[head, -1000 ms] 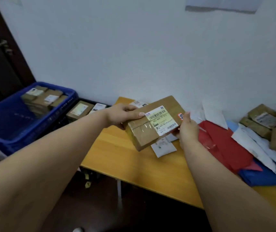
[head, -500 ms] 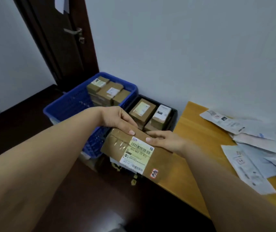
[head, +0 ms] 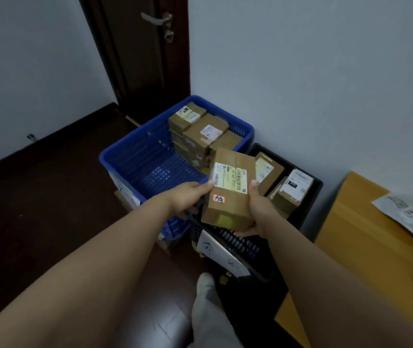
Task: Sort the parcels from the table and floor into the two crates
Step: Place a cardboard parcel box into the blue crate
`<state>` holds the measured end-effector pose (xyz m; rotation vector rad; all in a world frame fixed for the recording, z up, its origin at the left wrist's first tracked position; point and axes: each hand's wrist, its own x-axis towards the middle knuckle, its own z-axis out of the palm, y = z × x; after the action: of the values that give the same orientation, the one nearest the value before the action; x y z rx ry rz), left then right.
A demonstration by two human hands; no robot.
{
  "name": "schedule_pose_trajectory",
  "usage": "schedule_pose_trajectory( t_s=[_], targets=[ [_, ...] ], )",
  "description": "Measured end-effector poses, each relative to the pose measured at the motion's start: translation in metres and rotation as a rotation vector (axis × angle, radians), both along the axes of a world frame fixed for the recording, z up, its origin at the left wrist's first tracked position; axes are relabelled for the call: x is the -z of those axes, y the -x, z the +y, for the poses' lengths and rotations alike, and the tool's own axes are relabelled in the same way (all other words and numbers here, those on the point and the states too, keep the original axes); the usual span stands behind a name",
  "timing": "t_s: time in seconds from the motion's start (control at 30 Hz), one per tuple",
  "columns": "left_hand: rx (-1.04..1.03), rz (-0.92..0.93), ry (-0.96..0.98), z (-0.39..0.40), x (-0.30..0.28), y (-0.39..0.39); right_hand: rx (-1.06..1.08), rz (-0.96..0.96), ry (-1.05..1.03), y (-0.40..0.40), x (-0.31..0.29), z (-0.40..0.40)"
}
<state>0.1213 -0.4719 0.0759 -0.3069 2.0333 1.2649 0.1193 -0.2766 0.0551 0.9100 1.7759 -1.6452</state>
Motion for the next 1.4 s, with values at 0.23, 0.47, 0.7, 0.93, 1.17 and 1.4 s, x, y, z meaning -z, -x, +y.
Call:
schedule_pose_trajectory(
  t_s=[0.23,0.47,0.7,0.93,1.17,1.4],
  targets=[
    [-0.059,-0.002,-0.107,-0.006,0.011,0.094,-0.023,0.005,0.036,0.101,0.023,-0.024],
    [-0.227,0.008,0.005,-0.031,0.044,0.181,-0.246,0.051,-0.089,0.175,0.048,-0.052],
    [-0.12,0.14,0.108,-0.044,0.099,0.273,-0.189,0.207,-0.252,0.248,0.101,-0.082],
    [0.171,0.322,0.192,-0.038,0.171,0.355,-0.134,0.318,-0.453,0.302,0.161,-0.085],
    [0.216,0.327,0.186,0.0,0.214,0.387,-0.393,0.267,-0.732,0.317,0.18,-0.066],
    [0.392,0.187,0.138,-0.008,0.217,0.402,-0.475,0.205,-0.742,0.295,0.162,-0.043]
  ],
)
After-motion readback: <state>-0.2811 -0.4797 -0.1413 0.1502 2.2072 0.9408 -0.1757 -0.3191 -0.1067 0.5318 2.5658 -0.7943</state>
